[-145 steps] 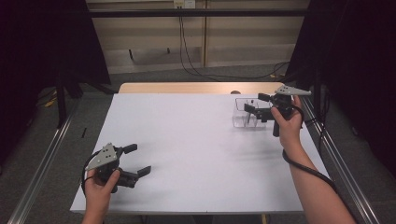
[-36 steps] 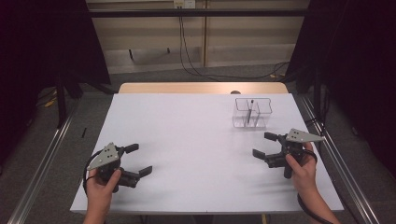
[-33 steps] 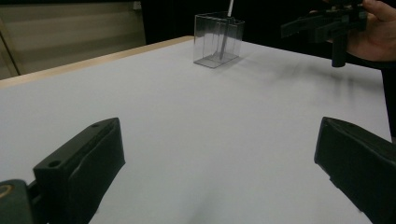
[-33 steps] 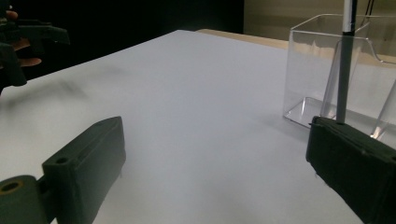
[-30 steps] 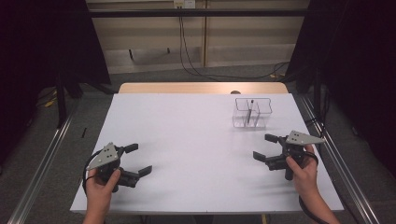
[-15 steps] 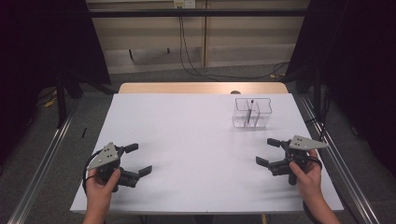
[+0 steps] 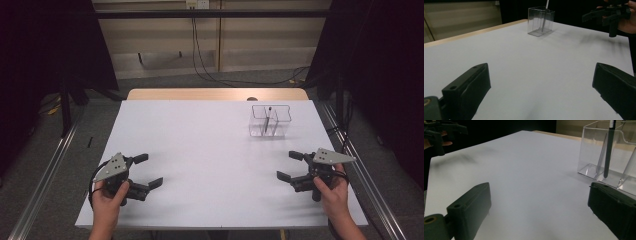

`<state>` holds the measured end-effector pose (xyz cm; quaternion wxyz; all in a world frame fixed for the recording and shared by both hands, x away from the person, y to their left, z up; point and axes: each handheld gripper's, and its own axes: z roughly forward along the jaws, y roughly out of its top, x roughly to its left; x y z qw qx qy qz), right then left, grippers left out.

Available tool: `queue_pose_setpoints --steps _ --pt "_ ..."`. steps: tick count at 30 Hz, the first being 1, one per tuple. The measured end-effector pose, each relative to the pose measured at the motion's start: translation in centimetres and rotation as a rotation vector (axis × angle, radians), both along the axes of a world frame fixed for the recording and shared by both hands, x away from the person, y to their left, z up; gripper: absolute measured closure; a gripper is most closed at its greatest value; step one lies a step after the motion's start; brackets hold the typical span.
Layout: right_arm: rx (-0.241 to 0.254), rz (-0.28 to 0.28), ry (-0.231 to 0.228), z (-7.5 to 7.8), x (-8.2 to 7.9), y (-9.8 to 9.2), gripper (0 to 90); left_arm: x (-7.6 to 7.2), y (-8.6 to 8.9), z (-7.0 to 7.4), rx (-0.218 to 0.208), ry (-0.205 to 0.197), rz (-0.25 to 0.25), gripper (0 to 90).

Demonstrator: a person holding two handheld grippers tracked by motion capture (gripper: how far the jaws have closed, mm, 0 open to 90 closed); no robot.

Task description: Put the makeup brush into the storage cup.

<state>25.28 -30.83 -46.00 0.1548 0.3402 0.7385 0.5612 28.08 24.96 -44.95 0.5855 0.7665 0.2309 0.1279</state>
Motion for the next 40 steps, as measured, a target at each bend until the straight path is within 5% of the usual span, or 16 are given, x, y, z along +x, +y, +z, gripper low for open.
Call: queue_pose_setpoints --steps 40 --pt "-0.014 -0.028 -0.031 0.6 -2.3 -1.6 4.2 0.1 0.1 0.0 -0.003 0.004 0.003 1.4"
